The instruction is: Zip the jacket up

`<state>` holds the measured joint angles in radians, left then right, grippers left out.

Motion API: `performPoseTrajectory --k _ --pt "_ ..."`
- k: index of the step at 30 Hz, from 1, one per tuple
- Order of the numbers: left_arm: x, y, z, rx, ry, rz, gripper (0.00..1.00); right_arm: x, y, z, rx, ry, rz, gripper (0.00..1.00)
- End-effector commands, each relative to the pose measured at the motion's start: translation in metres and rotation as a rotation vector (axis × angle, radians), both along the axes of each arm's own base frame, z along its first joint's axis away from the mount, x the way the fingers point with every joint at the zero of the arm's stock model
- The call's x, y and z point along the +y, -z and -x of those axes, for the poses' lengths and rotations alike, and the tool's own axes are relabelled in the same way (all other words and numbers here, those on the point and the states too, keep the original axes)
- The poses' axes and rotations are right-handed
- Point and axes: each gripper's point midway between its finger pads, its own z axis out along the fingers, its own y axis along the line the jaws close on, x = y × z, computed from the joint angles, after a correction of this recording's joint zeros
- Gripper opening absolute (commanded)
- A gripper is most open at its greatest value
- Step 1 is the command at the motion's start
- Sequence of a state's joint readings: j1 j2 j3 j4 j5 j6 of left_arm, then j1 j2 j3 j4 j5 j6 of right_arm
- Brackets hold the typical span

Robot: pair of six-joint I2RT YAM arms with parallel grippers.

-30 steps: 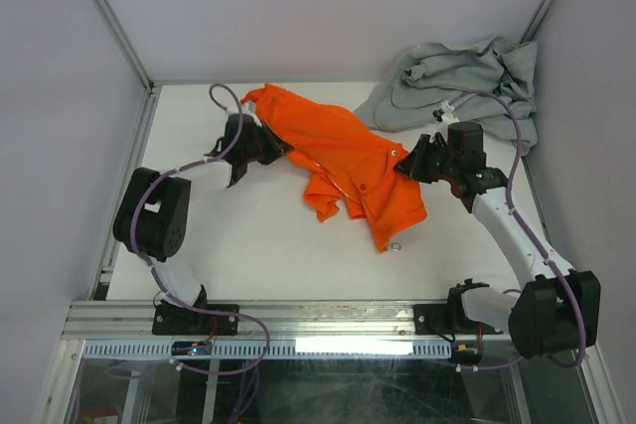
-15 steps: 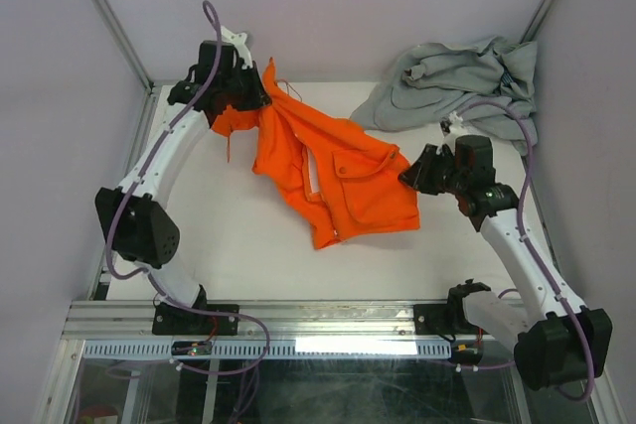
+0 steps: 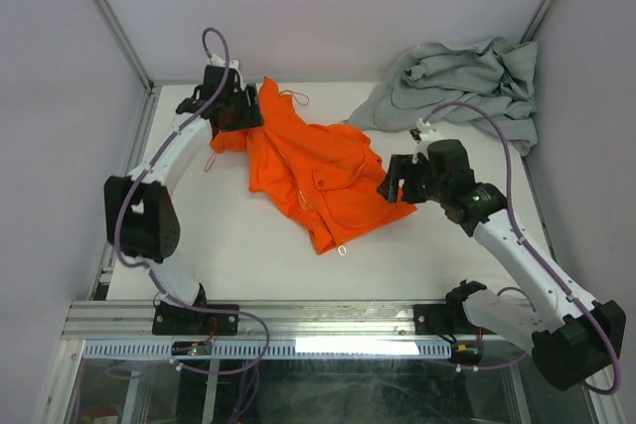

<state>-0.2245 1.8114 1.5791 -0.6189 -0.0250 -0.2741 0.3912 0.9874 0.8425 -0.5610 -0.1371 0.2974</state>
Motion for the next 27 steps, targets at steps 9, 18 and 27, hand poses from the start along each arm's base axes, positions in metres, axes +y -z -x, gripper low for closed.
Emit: performPoseTrajectory --k 9,18,27 --pt "-0.004 -0.009 0.111 -0.233 -0.147 0.369 0.8 0.144 -0.059 -0.055 -0.357 -0.36 0.168 0.85" --pt "-0.008 0.05 0.108 -0.117 -0.187 0.386 0.95 0.191 -0.035 -0.156 -0.411 -0.375 0.384 0.99" --pt "-0.013 0.108 0.094 -0.009 -0.181 0.331 0.6 0.169 0.019 -0.212 -0.249 -0.32 0.346 0.73"
